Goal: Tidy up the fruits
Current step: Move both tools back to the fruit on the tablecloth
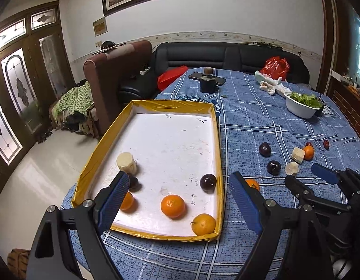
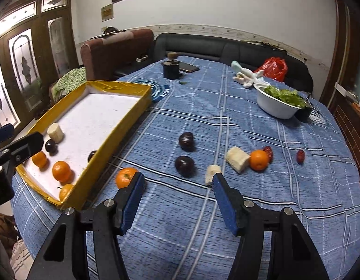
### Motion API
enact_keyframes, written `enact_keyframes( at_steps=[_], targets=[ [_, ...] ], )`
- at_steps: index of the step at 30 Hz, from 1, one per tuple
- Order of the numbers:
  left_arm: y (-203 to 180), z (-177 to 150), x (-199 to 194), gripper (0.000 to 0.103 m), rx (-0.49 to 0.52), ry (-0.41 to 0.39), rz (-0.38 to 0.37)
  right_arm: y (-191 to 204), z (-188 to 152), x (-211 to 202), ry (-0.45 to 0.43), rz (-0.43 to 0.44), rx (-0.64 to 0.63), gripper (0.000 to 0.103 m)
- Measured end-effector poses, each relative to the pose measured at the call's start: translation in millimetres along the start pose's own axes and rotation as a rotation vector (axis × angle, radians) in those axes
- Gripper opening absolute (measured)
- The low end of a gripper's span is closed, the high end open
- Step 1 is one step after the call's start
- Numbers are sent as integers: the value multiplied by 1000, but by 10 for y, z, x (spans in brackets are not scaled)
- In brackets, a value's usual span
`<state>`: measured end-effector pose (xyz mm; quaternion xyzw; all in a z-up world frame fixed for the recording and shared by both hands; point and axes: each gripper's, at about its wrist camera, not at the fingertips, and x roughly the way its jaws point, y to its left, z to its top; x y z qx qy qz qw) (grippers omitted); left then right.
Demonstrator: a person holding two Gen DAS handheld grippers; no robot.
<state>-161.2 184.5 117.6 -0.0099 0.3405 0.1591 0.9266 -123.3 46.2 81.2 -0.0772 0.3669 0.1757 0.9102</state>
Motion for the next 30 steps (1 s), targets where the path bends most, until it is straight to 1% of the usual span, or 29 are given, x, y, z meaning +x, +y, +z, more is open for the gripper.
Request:
enact_keyframes(
  at_steps=[7,10,13,17,23,25,27,28,30],
  targets=[
    [-117,-14,-6,87,22,6,-31,-195,-28,28,24,-73,38,65],
    [-148,-17,1,87,27,8,-37,-257,-43,15,24,-123,37,65],
    [-191,-15,25,87,31,19,-41,-319,-49,-3,19,-149,38,65],
    [-270,-16,24,87,42,24,-41,-405,-66,-27,12,-154,44,65],
    [-420,-28,30,87,72,25,-51,-526,-92,-24,18,-136,57,65],
    [-456,-26,62,87,77,42,-71,-688,-83,-33,25,-109,91,65],
    [-460,-25,106,87,61,63,-95,-957,-65,-44,33,-84,158,65],
    [-451,-27,133,87,49,75,-109,-1165,-71,-54,37,-76,210,65],
    [-440,-41,195,87,31,95,-134,-1459,-86,-61,43,-52,286,65]
  ],
)
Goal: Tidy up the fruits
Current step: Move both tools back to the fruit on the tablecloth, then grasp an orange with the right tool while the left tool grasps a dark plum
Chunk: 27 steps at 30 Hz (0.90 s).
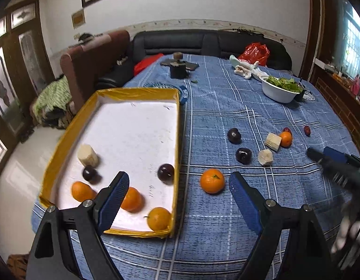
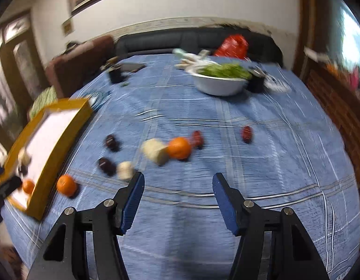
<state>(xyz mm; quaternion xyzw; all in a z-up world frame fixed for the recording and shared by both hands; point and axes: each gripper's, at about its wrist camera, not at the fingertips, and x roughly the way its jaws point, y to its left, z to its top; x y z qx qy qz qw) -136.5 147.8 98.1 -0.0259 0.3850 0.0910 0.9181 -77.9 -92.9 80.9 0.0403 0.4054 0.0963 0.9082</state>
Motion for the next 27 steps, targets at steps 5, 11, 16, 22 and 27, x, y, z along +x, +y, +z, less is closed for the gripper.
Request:
enact_keyframes(
  at_steps=[5,11,16,22,27],
  targets=[
    [-104,-42,167,87,12,43,-69,-287,98,86,32,50,78,65],
    [-275,-60,167,76,78,17,-116,-54,257,384,32,142,16,63],
    [-323,-32,190,67,112,10,-147,26,377,671,71,155,12,57],
    [-459,29,415,67,135,60,-172,-11,339,922,106,174,57,56],
    [-666,111,637,67,165,87,-200,-130,350,1018,117,265,122,47]
  ],
)
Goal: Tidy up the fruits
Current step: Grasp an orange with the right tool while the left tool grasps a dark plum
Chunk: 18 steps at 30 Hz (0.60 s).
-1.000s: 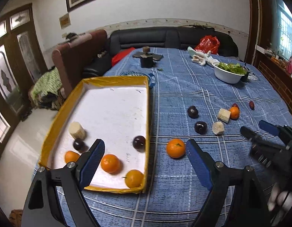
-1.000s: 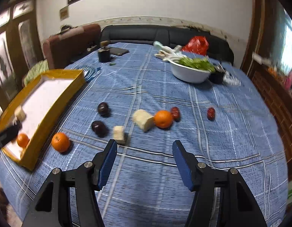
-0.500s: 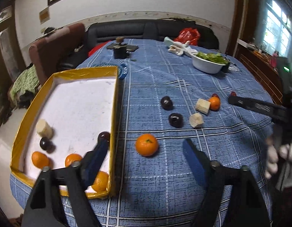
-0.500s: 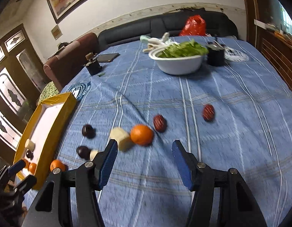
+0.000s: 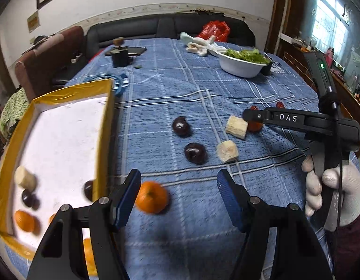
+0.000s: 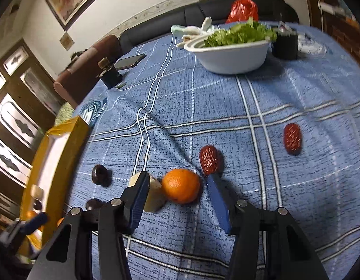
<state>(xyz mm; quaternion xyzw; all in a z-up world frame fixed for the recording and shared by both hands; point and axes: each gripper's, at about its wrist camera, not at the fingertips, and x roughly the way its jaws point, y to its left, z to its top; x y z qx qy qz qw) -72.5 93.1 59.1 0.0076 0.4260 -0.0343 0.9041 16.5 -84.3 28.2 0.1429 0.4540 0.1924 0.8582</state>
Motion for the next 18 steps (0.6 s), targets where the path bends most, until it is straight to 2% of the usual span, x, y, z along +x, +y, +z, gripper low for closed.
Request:
enact_keyframes(
  at_steps=[1,2,3,5,7,14,15,16,17,18],
  targets=[
    [-33,36,52,67,8,1,-6,-15,0,-6,0,5,6,44],
    [-65,78,109,67,19,2,-4,-30,0,-17,-3,-7,8,36],
    [-86,113,157,67,28,1,2,-42,-2,-22,0,0,11,36],
    [-105,180,258,55,39,7,9,-72,-10,-36,-1,18,20,36],
    [-91,230,379,48,34,37,7,-75,-16,-63,-5,28,19,36],
    [-66,220,729,48,11,124,-33,-96,-14,-194,-43,82,40,36],
    [-88,211,735,48,19,115,-23,-92,-16,-199,-45,84,42,36],
    [-117,202,732,44,34,109,-10,-95,-20,-206,-46,85,42,36],
    [-133,195,725,27,37,105,-6,-90,-26,-219,-48,82,39,36],
    [-134,193,707,26,32,96,-24,-86,-30,-228,-50,77,37,36]
  ],
)
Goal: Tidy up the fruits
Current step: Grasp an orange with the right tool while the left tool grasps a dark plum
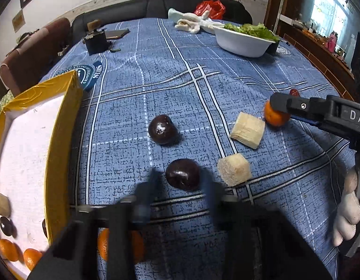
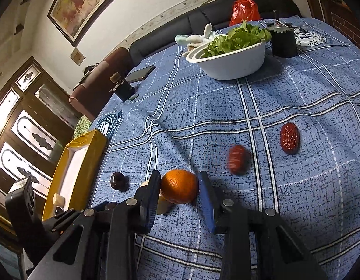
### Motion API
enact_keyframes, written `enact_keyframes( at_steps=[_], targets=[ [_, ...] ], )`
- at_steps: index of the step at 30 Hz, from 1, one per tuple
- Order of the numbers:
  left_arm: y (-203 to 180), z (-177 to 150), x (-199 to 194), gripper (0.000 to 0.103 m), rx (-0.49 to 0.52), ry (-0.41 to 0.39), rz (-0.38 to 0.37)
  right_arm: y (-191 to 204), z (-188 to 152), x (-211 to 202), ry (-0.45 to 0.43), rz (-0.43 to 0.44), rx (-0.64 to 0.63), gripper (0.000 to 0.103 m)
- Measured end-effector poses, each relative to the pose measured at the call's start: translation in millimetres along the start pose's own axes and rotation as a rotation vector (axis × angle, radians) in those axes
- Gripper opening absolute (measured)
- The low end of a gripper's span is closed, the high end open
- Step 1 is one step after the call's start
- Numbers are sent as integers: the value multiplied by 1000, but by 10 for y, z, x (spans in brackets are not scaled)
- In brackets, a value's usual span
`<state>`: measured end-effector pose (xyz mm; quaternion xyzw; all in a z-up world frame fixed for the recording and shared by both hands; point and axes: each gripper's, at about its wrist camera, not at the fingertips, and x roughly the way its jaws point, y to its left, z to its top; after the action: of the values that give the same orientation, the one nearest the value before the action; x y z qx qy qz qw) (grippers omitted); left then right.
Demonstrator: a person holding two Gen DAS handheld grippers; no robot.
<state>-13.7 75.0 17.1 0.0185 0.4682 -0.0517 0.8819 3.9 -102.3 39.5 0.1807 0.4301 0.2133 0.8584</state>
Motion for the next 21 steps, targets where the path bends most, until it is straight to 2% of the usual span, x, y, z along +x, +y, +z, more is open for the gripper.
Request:
enact_keyframes(
  at_steps=[5,10,13,16,21],
  targets=[
    [100,-20,-146,26,-77,-42,-11,41,-18,-139,-39,-35,-10,36],
    [216,-76,-441,26,-148,-97,-26,-39,43,-359,-120,65,34,36],
    [263,-90,-571,26,-161,-119,-14,-36,44,-372,-124,103,40,36],
    [339,-97,-702,27,-194,-149,28,26,7,-312,-102,124,26,36],
    [302,-141,-981,27,-140,-242,160,172,-54,-260,-88,109,-28,36]
  ],
)
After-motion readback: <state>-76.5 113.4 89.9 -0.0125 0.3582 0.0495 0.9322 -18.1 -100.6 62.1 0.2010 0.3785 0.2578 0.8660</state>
